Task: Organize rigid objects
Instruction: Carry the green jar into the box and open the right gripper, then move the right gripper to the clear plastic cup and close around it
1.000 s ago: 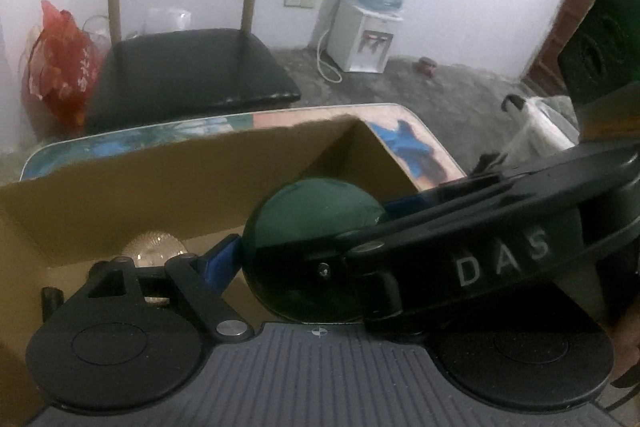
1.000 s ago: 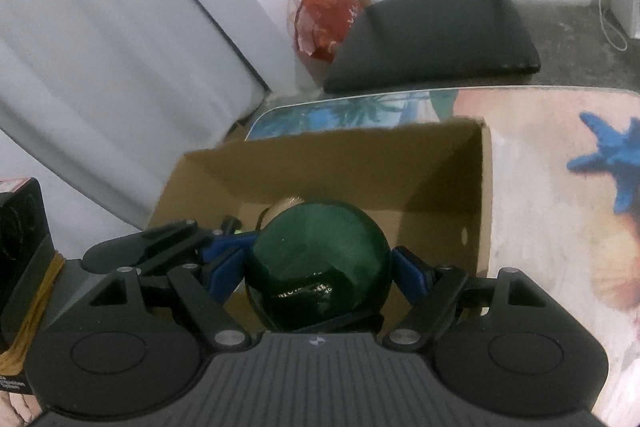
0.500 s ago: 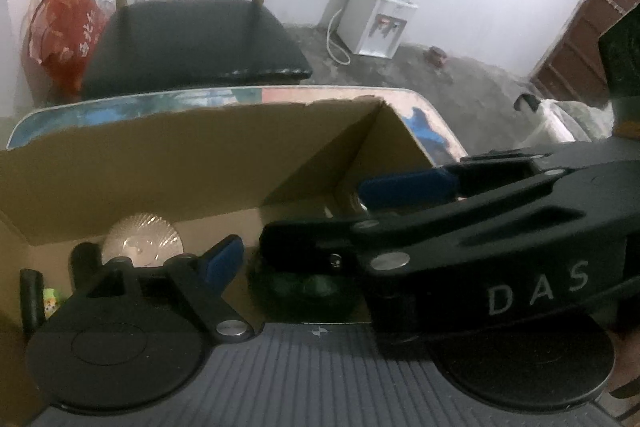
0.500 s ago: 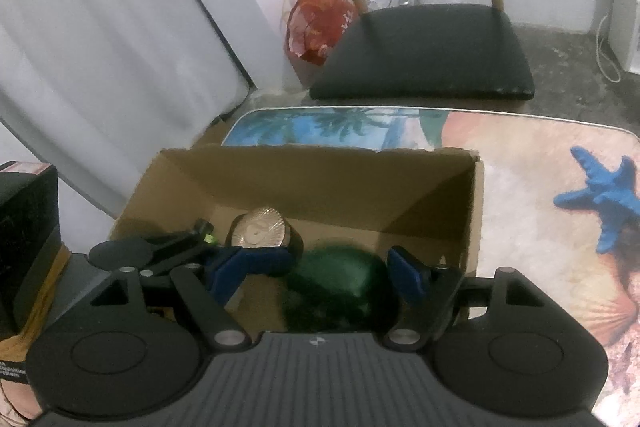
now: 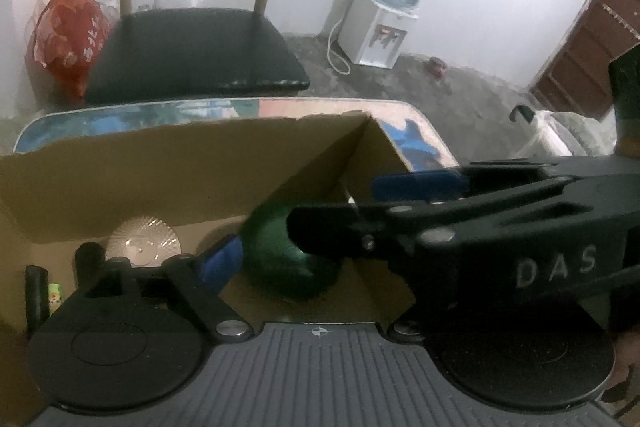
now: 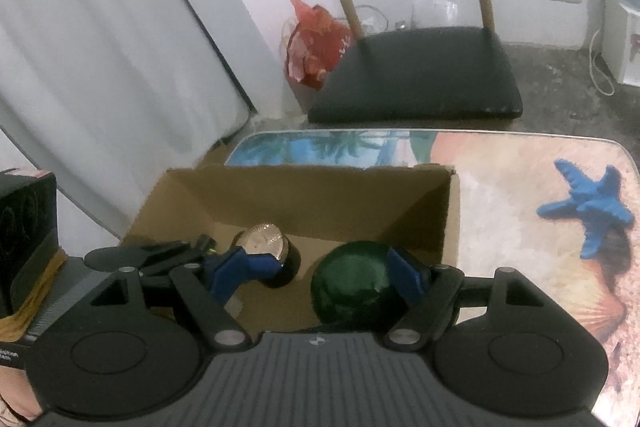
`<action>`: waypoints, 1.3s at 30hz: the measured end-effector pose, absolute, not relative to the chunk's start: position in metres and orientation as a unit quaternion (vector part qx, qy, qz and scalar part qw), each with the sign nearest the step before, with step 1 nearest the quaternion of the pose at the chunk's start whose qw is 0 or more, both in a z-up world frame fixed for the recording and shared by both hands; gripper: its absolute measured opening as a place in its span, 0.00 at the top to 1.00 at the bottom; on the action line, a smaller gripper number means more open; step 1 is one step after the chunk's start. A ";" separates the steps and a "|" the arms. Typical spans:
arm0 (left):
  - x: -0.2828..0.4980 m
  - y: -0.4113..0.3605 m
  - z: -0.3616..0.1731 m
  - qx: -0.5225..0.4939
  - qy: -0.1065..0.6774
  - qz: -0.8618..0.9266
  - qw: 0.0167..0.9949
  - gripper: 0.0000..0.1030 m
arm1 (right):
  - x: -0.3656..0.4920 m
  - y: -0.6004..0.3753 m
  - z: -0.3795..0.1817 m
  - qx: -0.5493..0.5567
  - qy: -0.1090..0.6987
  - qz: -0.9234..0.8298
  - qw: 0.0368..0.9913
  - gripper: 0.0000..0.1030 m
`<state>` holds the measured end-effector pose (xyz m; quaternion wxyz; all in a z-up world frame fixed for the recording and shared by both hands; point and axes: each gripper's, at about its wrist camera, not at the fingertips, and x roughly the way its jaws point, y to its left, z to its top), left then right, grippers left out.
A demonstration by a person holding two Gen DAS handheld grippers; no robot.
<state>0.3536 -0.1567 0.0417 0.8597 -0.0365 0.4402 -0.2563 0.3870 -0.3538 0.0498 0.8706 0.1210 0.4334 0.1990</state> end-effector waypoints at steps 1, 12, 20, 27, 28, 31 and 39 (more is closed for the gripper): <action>0.351 -0.157 0.044 -0.035 0.437 -0.257 0.861 0.16 | 0.385 -0.356 0.051 0.124 0.430 0.199 0.872 0.23; 0.305 -0.138 0.086 -0.031 0.396 -0.270 0.877 0.16 | 0.320 -0.392 0.088 0.177 0.365 0.199 0.892 0.23; 0.210 -0.094 0.121 -0.029 0.336 -0.301 0.892 0.03 | 0.203 -0.417 0.108 0.225 0.272 0.240 0.904 0.22; 0.131 -0.048 0.090 -0.040 0.290 -0.291 0.911 0.01 | 0.132 -0.404 0.079 0.261 0.245 0.276 0.892 0.22; 0.126 -0.042 0.082 -0.045 0.288 -0.288 0.912 0.01 | 0.128 -0.398 0.072 0.264 0.247 0.280 0.890 0.22; 0.110 -0.027 0.053 -0.060 0.278 -0.270 0.920 0.01 | 0.127 -0.372 0.050 0.249 0.260 0.289 0.887 0.22; 0.111 -0.030 -0.009 0.009 0.286 -0.224 0.932 0.01 | 0.140 -0.279 -0.002 0.128 0.322 0.321 0.881 0.22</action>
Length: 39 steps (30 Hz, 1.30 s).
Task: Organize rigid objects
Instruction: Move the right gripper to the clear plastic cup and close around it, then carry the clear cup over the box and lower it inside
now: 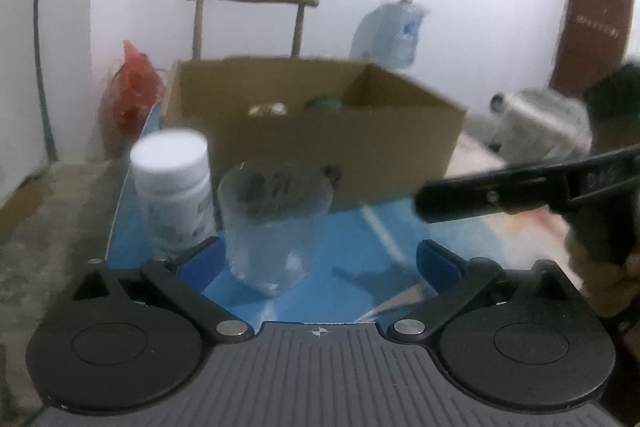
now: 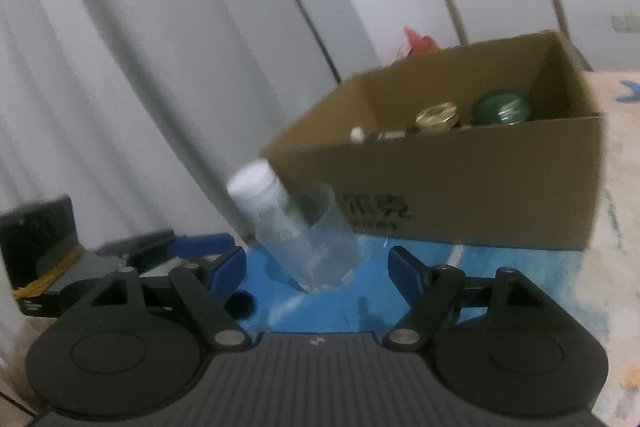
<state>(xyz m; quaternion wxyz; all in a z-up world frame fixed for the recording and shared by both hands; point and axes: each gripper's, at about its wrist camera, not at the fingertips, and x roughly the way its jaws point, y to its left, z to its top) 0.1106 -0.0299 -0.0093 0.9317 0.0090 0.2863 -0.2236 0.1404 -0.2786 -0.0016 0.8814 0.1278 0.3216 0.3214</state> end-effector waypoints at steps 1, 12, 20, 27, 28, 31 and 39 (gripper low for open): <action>0.114 -0.032 -0.014 0.014 0.284 -0.221 0.933 0.01 | 0.144 -0.269 -0.005 0.114 0.324 0.323 0.882 0.22; 0.129 -0.031 -0.030 0.023 0.268 -0.228 0.936 0.01 | 0.170 -0.220 -0.020 0.045 0.328 0.330 0.884 0.15; 0.127 -0.035 -0.037 0.029 0.256 -0.222 0.940 0.01 | 0.187 -0.206 -0.031 0.027 0.325 0.339 0.883 0.17; 0.124 -0.042 -0.037 0.033 0.253 -0.230 0.939 0.01 | 0.188 -0.207 -0.034 0.027 0.320 0.339 0.884 0.21; 0.124 -0.043 -0.038 0.033 0.253 -0.232 0.939 0.01 | 0.187 -0.208 -0.034 0.027 0.321 0.338 0.885 0.21; 0.121 -0.048 -0.037 0.035 0.253 -0.239 0.937 0.01 | 0.183 -0.212 -0.032 0.025 0.322 0.329 0.887 0.21; 0.106 -0.068 -0.036 0.048 0.252 -0.277 0.926 0.01 | 0.166 -0.239 -0.030 0.034 0.325 0.300 0.896 0.21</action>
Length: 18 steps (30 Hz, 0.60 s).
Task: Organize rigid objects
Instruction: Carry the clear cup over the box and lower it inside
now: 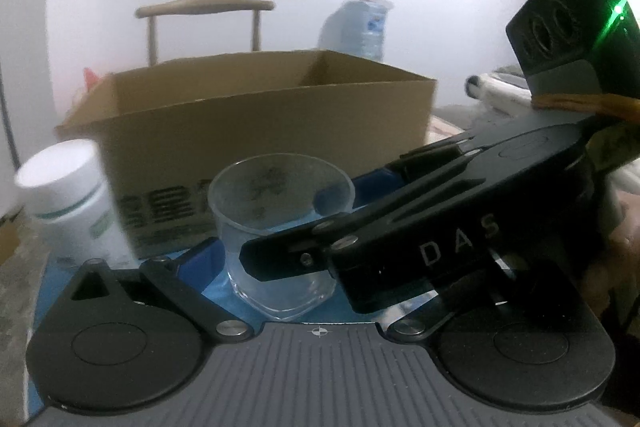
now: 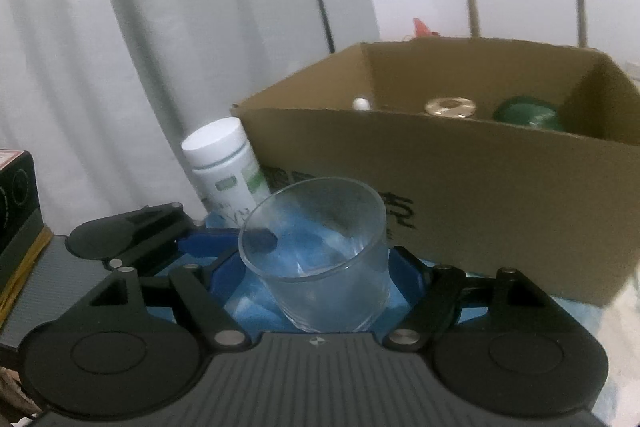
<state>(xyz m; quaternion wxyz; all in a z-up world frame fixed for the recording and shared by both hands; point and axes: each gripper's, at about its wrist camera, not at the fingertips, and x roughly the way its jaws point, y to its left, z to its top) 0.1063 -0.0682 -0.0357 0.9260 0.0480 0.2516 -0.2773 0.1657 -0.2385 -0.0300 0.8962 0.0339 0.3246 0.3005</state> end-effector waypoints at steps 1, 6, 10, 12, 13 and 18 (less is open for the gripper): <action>0.104 -0.071 -0.035 0.049 0.252 -0.284 0.924 0.01 | 0.163 -0.243 -0.030 0.035 0.325 0.295 0.898 0.21; 0.098 -0.094 -0.035 0.058 0.249 -0.322 0.912 0.01 | 0.148 -0.268 -0.030 0.049 0.325 0.270 0.905 0.21; 0.091 -0.107 -0.036 0.059 0.246 -0.347 0.903 0.01 | 0.136 -0.286 -0.030 0.057 0.326 0.247 0.911 0.21; 0.087 -0.111 -0.037 0.059 0.244 -0.358 0.899 0.01 | 0.131 -0.292 -0.029 0.060 0.326 0.237 0.913 0.21; 0.085 -0.113 -0.037 0.060 0.243 -0.362 0.898 0.01 | 0.129 -0.295 -0.029 0.062 0.326 0.234 0.914 0.21; 0.086 -0.117 -0.038 0.066 0.239 -0.368 0.896 0.02 | 0.127 -0.300 -0.029 0.063 0.324 0.226 0.916 0.21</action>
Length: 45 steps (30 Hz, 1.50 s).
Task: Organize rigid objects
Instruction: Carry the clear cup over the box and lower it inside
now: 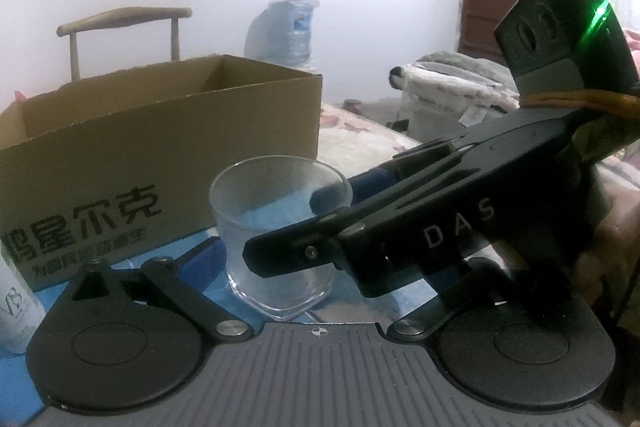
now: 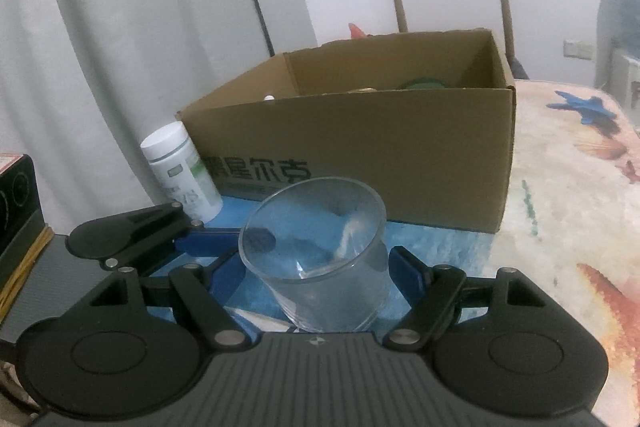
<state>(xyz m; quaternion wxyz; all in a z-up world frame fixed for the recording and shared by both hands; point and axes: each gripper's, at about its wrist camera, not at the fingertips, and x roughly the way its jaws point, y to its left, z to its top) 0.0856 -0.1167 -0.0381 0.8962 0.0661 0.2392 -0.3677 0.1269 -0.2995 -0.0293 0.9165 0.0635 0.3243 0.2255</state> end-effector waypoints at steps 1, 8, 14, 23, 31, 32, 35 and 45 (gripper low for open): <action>0.084 -0.115 -0.038 0.067 0.234 -0.365 0.899 0.02 | 0.127 -0.298 -0.029 0.063 0.324 0.225 0.917 0.21; 0.099 -0.113 -0.041 0.070 0.227 -0.353 0.905 0.02 | 0.131 -0.296 -0.028 0.061 0.326 0.221 0.917 0.20; 0.110 -0.115 -0.044 0.073 0.229 -0.353 0.904 0.03 | 0.137 -0.293 -0.025 0.052 0.325 0.219 0.919 0.19; 0.119 -0.119 -0.048 0.080 0.227 -0.347 0.907 0.16 | 0.149 -0.286 -0.025 0.041 0.339 0.219 0.914 0.19; 0.120 -0.121 -0.053 0.088 0.230 -0.340 0.908 0.26 | 0.156 -0.283 -0.028 0.035 0.364 0.215 0.906 0.19; 0.121 -0.121 -0.053 0.088 0.231 -0.340 0.907 0.27 | 0.156 -0.283 -0.029 0.036 0.365 0.215 0.905 0.19; 0.121 -0.122 -0.052 0.088 0.231 -0.343 0.906 0.30 | 0.156 -0.282 -0.029 0.036 0.367 0.213 0.905 0.19; 0.099 -0.121 -0.014 0.104 0.209 -0.330 0.915 0.30 | 0.140 -0.282 0.005 0.040 0.351 0.223 0.909 0.20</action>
